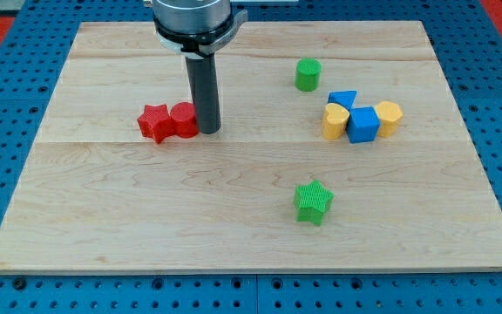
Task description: Point at green circle
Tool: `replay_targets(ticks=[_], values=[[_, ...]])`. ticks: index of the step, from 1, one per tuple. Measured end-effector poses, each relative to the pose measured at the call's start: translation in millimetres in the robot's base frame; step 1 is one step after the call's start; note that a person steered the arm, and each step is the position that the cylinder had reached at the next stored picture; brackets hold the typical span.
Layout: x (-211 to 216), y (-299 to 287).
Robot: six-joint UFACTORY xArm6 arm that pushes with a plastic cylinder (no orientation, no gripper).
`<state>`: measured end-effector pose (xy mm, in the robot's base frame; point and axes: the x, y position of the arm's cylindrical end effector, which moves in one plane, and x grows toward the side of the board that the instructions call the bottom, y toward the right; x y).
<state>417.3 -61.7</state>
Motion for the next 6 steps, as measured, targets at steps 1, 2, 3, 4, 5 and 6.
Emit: replay_targets(ticks=[1, 2, 3, 4, 5, 6], values=[[0.0, 0.5], [-38.8, 6.5], [-97.7, 11.7], [-150.1, 59.1], [-160.3, 152.2], [-156.8, 224.1]])
